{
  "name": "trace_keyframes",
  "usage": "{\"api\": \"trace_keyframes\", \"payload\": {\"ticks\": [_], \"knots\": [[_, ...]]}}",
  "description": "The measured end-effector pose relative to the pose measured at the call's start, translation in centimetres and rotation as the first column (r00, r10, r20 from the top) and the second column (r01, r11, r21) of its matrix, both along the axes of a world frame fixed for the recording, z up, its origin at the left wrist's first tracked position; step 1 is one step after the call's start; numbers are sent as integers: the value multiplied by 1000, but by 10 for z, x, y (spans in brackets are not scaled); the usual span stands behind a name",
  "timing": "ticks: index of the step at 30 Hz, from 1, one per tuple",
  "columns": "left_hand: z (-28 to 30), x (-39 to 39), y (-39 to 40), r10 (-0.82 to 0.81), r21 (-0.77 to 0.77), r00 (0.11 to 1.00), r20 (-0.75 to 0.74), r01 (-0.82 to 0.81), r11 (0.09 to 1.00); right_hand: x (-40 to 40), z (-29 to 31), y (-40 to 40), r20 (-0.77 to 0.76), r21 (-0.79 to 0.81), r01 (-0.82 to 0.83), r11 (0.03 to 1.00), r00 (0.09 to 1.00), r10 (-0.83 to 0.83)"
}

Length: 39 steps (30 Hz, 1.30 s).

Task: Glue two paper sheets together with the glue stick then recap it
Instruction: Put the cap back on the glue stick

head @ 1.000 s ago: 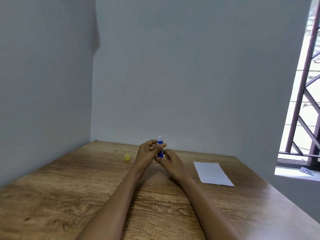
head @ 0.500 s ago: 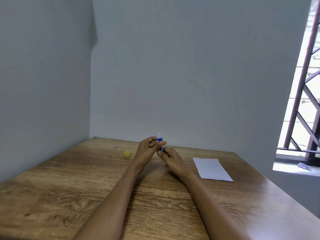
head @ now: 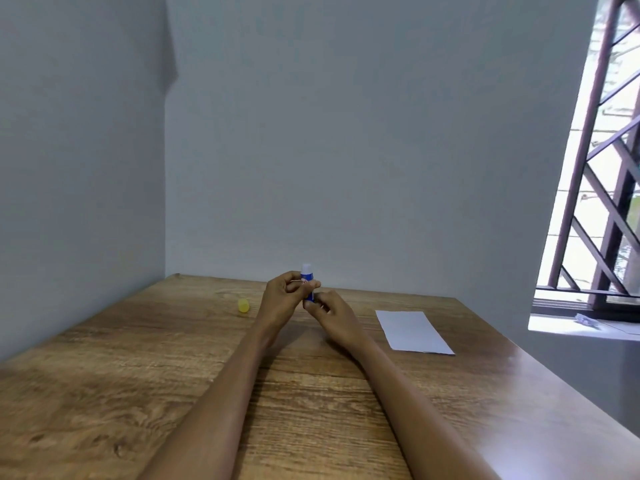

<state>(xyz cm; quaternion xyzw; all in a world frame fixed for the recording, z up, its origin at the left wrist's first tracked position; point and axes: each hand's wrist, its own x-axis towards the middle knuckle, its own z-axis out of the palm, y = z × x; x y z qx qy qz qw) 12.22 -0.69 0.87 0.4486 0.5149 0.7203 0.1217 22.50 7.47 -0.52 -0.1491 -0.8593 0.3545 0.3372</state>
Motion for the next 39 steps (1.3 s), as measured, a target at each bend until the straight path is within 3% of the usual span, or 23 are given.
{"api": "trace_keyframes", "payload": {"ticks": [3, 7, 13, 18, 22, 26, 31, 34, 36, 39], "knots": [[0, -2, 1, 4, -19, 1000, -10, -4, 1000, -1, 1, 2, 9, 38, 20, 999, 1000, -21], [-2, 0, 3, 70, -21, 997, -31, -70, 997, -5, 0, 0, -64, 95, 234, 967, 971, -229], [-2, 4, -1, 193, 21, 981, 18, -193, 981, -11, -5, -5, -64, 47, 191, 980, 980, -188], [4, -24, -16, 461, 23, 879, 124, -467, 884, -39, -9, 1, 156, 111, 154, 982, 973, -170], [2, -67, -42, 564, -19, 823, 72, -564, 826, -85, 0, -8, 315, 198, 113, 974, 933, -172], [-4, -87, -50, 585, -62, 811, 22, -583, 810, -126, -1, -26, 370, 282, 167, 945, 890, -268], [-3, -82, -43, 516, -95, 854, -73, -521, 849, -136, -8, -33, 276, 400, 260, 879, 880, -386], [-5, -82, -44, 505, -96, 860, -78, -511, 854, -131, -7, -31, 224, 309, 284, 908, 906, -360], [-4, -84, -45, 510, -101, 857, -68, -515, 851, -124, -4, -29, 113, 79, 280, 957, 951, -288], [-4, -81, -46, 461, -85, 882, -99, -469, 879, -104, 6, -25, -110, -258, 135, 957, 980, -168]]}}
